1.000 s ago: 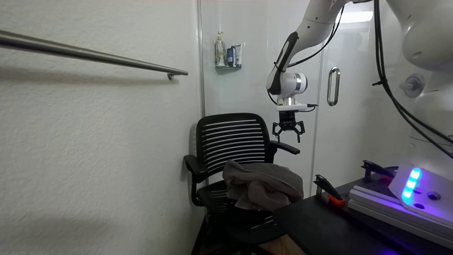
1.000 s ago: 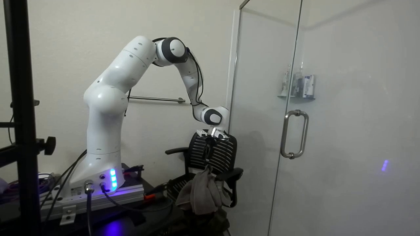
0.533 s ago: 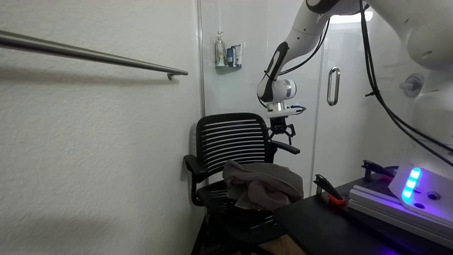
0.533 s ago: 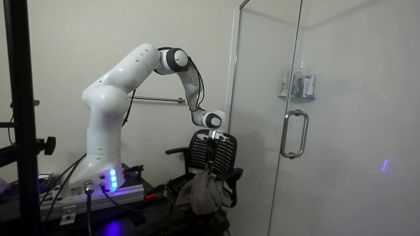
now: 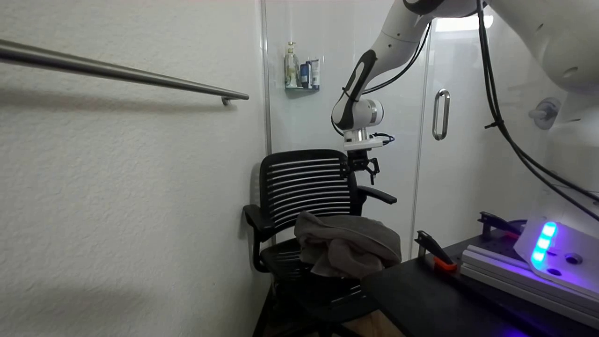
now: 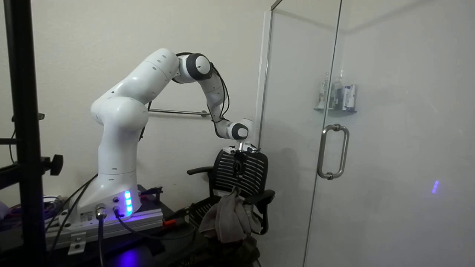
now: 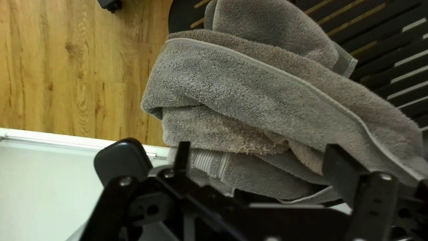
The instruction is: Move the towel to the backrest of the chair
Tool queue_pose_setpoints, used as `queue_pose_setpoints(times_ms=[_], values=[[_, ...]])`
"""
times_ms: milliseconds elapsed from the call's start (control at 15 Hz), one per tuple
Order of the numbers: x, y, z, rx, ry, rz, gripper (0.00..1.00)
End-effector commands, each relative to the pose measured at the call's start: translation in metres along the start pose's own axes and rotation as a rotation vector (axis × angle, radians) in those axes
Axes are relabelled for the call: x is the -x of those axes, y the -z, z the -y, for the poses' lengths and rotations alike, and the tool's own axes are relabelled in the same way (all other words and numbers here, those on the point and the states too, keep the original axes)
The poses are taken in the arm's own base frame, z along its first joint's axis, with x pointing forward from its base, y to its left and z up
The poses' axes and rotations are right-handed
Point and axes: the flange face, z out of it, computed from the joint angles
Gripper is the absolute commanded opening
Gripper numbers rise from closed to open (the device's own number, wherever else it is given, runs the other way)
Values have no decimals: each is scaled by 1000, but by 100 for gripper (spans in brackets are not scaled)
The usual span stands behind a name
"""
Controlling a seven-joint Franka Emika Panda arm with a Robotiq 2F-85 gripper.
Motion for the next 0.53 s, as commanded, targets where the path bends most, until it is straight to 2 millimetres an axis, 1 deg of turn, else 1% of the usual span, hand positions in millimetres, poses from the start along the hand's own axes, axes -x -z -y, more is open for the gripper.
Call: queue_pose_setpoints(times_ms=[0, 67, 133, 200, 467], values=[[-7, -22, -2, -84, 178, -15, 100], [-4, -32, -6, -100, 232, -17, 100], [-4, -43, -7, -111, 290, -8, 100], [-14, -51, -1, -124, 345, 5, 100], [-24, -88, 10, -164, 558, 78, 100]])
